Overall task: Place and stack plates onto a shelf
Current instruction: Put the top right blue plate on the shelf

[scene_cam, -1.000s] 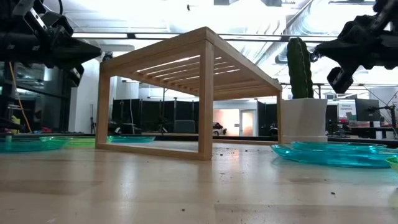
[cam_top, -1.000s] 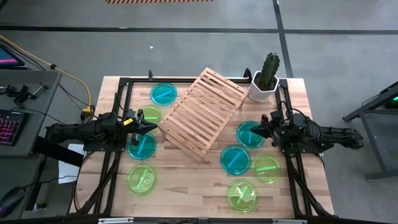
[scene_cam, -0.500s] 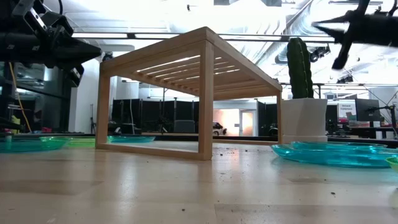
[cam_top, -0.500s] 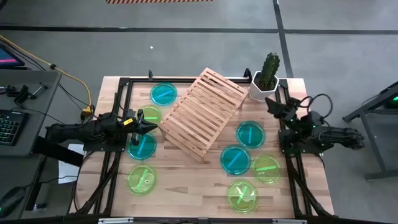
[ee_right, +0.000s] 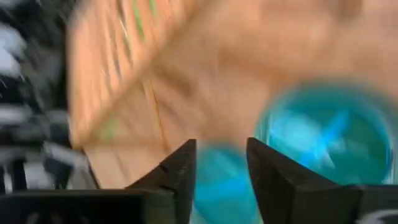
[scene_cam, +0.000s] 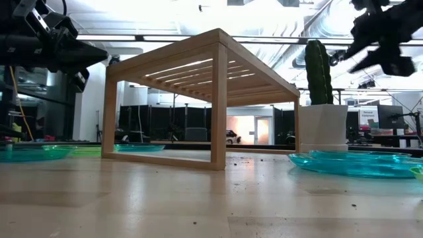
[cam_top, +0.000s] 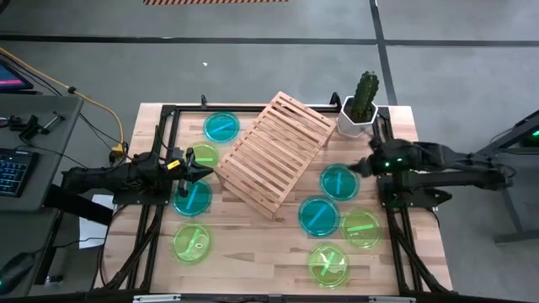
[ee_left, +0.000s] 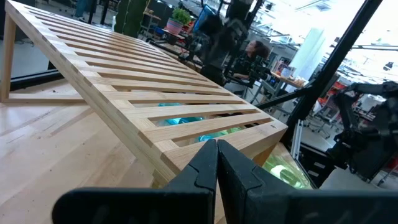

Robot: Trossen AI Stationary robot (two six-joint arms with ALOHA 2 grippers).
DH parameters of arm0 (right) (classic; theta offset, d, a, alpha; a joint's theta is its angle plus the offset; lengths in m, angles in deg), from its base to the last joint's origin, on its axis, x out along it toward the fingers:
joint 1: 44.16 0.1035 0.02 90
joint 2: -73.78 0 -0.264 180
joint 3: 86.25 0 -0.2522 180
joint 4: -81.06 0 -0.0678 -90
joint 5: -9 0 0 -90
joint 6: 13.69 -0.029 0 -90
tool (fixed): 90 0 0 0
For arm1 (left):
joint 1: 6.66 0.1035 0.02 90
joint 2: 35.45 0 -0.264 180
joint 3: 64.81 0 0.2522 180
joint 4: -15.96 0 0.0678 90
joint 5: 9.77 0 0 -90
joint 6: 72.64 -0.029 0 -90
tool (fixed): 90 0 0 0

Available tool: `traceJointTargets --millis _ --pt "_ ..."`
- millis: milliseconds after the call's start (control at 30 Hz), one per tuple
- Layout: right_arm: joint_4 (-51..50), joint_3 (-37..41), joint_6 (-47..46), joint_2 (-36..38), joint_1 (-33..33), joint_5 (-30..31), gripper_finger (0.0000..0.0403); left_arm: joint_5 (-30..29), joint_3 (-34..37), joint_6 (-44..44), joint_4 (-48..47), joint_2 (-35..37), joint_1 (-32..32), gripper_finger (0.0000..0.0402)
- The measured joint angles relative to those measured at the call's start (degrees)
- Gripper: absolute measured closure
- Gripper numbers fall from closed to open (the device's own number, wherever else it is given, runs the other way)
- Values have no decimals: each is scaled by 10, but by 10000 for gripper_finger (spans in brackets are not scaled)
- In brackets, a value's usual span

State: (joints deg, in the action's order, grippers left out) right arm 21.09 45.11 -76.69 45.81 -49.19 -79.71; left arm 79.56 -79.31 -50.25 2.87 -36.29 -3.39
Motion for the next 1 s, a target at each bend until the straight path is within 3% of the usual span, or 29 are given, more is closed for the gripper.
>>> traceJointTargets --millis 100,200,400,567,800,1000 --pt "-33 -3 -34 -48 23 -48 249 0 0 0 0 0 0 401" --pt "-52 1 -120 -85 63 -57 233 0 0 0 0 0 0 401" --pt "-135 2 -324 -145 168 14 230 0 0 0 0 0 0 401" --pt "-139 2 -453 -194 238 102 231 0 0 0 0 0 0 401" --pt "-144 2 -562 -301 282 90 231 0 0 0 0 0 0 401" --pt "-143 2 -647 -380 298 125 231 0 0 0 0 0 0 401"
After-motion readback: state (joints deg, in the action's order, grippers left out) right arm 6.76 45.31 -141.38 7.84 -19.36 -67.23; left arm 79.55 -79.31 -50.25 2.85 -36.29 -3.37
